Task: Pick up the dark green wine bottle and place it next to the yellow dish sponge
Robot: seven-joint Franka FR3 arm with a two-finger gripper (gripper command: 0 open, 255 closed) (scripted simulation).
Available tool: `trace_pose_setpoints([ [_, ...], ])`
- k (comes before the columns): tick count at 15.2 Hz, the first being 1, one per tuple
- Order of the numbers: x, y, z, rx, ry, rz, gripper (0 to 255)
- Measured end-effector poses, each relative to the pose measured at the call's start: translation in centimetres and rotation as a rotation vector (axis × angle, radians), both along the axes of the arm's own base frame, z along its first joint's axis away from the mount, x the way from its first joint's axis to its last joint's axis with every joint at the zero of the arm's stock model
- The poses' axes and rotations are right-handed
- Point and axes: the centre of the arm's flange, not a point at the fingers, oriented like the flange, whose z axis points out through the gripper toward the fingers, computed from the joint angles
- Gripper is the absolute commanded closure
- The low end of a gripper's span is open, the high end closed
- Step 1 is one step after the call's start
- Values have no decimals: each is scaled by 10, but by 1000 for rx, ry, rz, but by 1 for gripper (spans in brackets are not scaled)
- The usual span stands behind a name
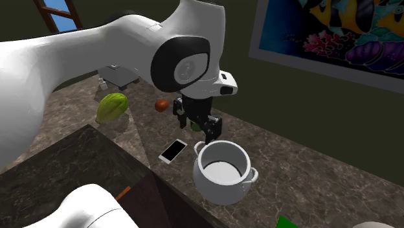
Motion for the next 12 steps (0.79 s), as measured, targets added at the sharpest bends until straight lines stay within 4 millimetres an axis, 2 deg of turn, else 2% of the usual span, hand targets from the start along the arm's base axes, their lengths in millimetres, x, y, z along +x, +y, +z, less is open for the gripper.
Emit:
trace_pose_setpoints([
  [2, 4, 3, -2, -1, -1, 0, 0],
  [4, 23, 16, -6, -5, -4, 0, 0],
  [6, 36, 36, -9, -10, -9, -1, 0],
  [12, 95, 90, -17, -24, -25, -3, 0],
])
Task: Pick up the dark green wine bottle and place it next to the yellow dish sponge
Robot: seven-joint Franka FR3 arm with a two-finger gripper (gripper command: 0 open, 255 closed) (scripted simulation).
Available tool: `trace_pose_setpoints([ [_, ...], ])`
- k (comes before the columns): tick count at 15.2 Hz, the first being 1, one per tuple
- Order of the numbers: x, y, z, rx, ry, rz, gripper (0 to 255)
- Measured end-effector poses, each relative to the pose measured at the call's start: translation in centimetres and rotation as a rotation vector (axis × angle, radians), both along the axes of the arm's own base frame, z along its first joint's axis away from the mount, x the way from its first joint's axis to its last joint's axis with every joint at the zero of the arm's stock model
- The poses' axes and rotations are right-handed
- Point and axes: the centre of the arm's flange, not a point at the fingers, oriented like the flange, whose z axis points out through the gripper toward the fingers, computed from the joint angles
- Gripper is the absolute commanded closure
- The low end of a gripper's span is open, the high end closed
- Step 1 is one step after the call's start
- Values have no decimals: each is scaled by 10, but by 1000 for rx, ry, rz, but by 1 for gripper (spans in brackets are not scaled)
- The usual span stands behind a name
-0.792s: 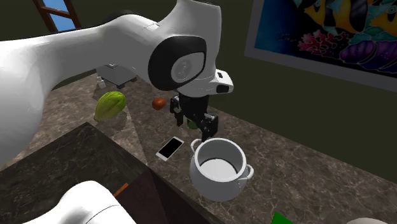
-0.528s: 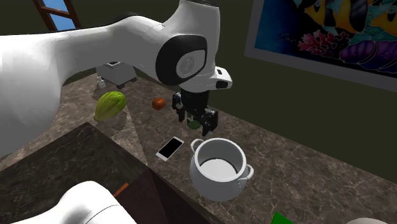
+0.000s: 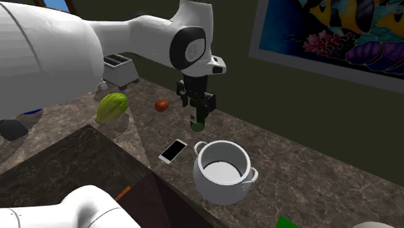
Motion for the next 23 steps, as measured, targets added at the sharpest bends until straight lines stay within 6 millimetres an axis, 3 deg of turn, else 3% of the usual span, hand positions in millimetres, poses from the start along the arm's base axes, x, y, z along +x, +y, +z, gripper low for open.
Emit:
trace_pose_setpoints([
  [21, 198, 190, -39, -47, -53, -7, 0],
  [23, 211, 198, -44, -50, -56, -8, 0],
])
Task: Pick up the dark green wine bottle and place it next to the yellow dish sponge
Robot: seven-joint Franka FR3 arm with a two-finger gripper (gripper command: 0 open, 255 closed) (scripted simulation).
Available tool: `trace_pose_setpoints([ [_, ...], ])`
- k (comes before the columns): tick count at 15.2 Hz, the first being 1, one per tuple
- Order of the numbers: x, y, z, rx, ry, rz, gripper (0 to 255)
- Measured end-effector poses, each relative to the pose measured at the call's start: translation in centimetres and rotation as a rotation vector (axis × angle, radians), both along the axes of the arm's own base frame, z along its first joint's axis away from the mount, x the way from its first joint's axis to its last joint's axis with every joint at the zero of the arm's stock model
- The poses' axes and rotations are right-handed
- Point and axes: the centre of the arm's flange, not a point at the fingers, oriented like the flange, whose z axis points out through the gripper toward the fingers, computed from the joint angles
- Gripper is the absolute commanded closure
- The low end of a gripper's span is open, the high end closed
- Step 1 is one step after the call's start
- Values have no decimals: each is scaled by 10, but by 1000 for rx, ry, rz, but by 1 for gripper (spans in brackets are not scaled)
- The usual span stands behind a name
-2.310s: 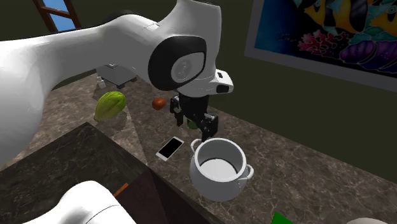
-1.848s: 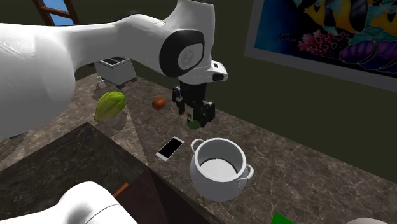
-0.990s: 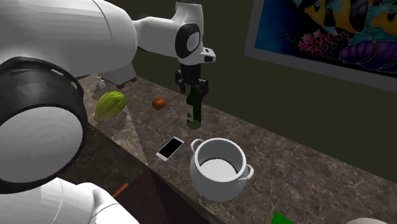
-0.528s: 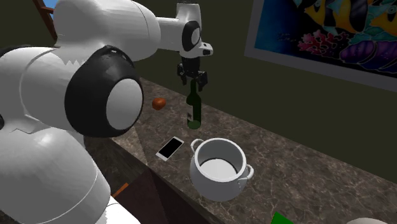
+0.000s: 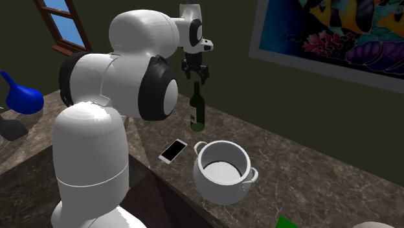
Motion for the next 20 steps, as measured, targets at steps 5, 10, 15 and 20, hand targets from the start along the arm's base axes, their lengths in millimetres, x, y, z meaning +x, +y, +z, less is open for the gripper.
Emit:
trace_pose_setpoints([
  [5, 4, 3, -27, -1, -1, -1, 0],
  [10, 6, 2, -40, -1, -1, -1, 0],
  [15, 6, 3, -40, -1, -2, -1, 255],
  [20, 6, 3, -40, -1, -2, -1, 255],
])
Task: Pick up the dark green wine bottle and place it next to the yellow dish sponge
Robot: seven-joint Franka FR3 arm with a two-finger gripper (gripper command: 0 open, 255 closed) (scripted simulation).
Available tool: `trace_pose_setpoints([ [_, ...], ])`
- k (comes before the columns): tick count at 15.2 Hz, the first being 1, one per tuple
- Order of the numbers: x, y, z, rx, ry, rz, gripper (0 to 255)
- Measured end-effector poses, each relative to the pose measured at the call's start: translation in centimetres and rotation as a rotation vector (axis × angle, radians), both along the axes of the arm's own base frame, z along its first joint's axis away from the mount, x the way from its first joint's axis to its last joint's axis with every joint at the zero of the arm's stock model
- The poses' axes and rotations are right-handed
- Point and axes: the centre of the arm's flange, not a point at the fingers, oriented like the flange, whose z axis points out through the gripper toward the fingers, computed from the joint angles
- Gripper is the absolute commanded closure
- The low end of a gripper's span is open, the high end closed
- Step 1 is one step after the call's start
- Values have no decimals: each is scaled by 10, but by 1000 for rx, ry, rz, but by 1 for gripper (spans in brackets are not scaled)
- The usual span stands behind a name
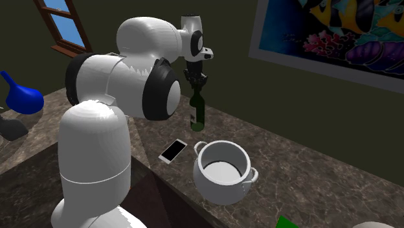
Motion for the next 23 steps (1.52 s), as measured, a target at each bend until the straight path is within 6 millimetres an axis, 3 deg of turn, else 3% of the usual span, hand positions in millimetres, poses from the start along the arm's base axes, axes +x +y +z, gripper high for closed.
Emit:
trace_pose_setpoints([
  [6, 0, 0, 5, 0, 1, 0, 255],
  [21, 0, 0, 82, 0, 1, 0, 255],
  [23, -1, -7, 89, 0, 1, 0, 255],
])
